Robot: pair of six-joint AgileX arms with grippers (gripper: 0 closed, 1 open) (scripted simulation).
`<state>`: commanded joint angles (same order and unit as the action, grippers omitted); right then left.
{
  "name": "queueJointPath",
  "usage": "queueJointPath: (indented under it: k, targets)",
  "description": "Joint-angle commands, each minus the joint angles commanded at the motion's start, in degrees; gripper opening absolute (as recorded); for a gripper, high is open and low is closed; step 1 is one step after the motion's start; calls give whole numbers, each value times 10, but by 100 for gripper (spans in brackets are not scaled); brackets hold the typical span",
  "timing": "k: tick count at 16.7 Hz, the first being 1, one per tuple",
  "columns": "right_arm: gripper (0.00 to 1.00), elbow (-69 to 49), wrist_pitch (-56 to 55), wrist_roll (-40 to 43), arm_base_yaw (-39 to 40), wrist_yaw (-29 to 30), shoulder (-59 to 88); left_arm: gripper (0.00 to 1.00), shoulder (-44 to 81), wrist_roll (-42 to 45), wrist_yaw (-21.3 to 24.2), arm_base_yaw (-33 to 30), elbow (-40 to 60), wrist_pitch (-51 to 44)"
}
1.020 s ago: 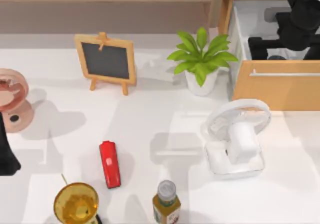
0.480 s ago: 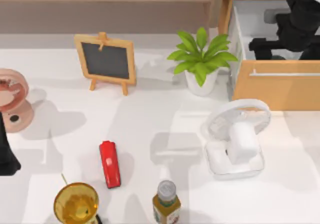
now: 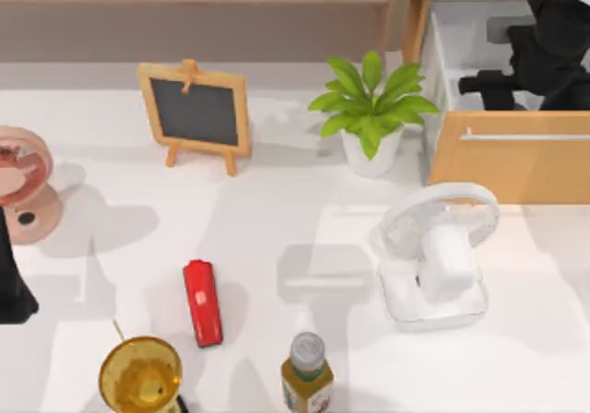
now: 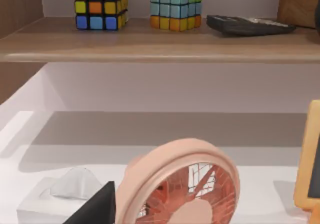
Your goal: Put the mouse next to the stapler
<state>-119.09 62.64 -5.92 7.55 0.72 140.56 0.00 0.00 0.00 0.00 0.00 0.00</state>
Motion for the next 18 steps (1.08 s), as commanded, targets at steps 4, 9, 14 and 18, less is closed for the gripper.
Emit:
queueJointPath:
  k: [4,9,14,18]
  targets:
    - [0,0,0,0,0,0,0,100,0,0,0,0,0,0]
    - [0,0,0,-1,0,0,-1,100,0,0,0,0,0,0]
    - [0,-2,25,-10,2,4,-38,100,0,0,0,0,0,0]
    - [0,0,50,-45,10,10,-101,100,0,0,0,0,0,0]
